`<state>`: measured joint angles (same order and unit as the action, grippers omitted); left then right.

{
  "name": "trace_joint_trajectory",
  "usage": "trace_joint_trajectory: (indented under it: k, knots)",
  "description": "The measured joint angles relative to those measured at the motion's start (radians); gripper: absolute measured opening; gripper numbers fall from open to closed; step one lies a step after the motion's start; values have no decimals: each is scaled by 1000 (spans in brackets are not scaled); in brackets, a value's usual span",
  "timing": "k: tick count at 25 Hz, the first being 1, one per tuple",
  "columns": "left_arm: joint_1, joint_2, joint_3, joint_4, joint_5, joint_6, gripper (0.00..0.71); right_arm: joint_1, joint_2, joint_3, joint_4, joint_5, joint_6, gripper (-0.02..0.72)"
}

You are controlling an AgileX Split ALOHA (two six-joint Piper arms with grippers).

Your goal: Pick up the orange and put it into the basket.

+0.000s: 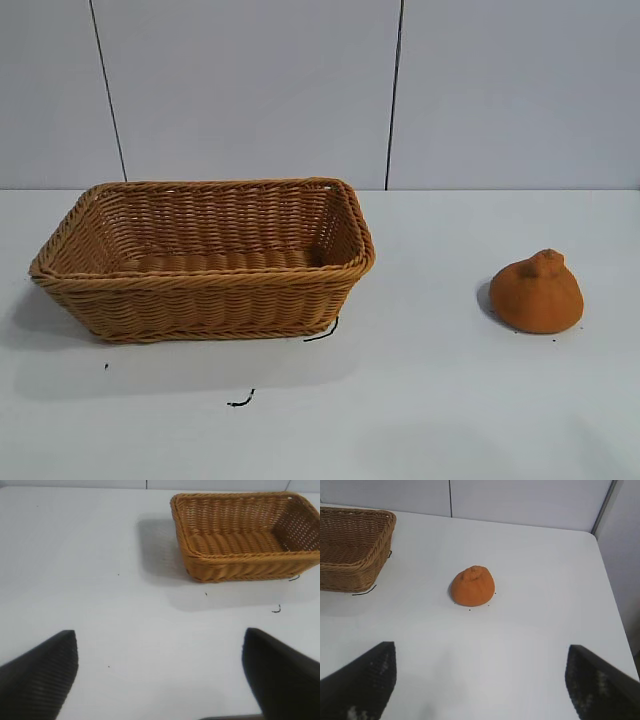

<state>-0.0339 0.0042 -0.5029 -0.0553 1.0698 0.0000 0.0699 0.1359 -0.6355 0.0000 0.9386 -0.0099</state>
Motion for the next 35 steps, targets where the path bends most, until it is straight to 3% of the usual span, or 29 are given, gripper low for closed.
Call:
trace_joint_trajectory:
  k: [11, 23, 35]
  knots:
    - [0, 0, 0, 0, 0, 0, 639, 0, 761, -318, -12, -12, 10, 655]
    - [0, 0, 0, 0, 0, 0, 639, 0, 1537, -715, 71, 8, 10, 655]
    - [0, 0, 0, 0, 0, 0, 639, 0, 1905, -763, 73, -56, 18, 655]
